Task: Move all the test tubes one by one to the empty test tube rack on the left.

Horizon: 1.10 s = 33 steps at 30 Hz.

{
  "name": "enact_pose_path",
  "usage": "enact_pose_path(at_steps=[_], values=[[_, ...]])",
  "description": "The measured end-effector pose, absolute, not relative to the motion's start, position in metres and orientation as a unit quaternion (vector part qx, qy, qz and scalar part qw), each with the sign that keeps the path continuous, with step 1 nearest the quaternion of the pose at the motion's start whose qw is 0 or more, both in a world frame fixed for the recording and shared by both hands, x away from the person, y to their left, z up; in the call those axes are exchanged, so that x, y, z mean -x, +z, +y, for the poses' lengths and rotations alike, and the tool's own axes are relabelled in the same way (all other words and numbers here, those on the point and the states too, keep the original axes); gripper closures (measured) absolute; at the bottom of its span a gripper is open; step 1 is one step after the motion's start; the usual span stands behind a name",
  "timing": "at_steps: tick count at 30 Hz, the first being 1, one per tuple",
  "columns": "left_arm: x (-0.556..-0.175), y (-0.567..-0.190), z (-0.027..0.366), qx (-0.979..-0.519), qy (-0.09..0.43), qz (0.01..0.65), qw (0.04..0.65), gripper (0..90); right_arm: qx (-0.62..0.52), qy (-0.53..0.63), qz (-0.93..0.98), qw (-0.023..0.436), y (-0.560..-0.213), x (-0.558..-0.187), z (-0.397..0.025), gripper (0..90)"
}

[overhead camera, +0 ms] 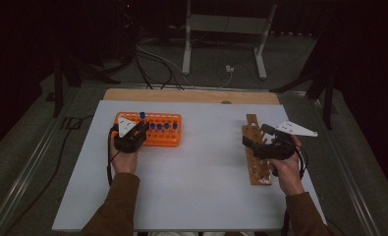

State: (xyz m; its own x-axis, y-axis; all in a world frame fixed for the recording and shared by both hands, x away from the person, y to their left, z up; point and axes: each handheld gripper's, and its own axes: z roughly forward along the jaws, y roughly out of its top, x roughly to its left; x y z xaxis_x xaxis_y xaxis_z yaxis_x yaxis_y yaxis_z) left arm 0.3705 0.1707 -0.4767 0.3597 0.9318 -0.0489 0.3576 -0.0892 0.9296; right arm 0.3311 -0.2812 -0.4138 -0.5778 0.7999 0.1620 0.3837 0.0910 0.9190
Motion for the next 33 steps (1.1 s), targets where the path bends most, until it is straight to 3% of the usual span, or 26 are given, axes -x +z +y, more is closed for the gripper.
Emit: enact_pose_path(at_steps=[30, 33], values=[[-0.378, -0.497, 0.167, -0.719, 0.269, 0.49, 0.413, 77.6, -0.411, 0.53, 0.716, 0.194, -0.415, -0.329, -0.279, 1.8], [-0.376, -0.495, 0.17, -0.712, 0.274, 0.493, 0.418, 70.1, -0.409, 0.531, 0.716, 0.193, -0.415, -0.329, -0.279, 1.8]])
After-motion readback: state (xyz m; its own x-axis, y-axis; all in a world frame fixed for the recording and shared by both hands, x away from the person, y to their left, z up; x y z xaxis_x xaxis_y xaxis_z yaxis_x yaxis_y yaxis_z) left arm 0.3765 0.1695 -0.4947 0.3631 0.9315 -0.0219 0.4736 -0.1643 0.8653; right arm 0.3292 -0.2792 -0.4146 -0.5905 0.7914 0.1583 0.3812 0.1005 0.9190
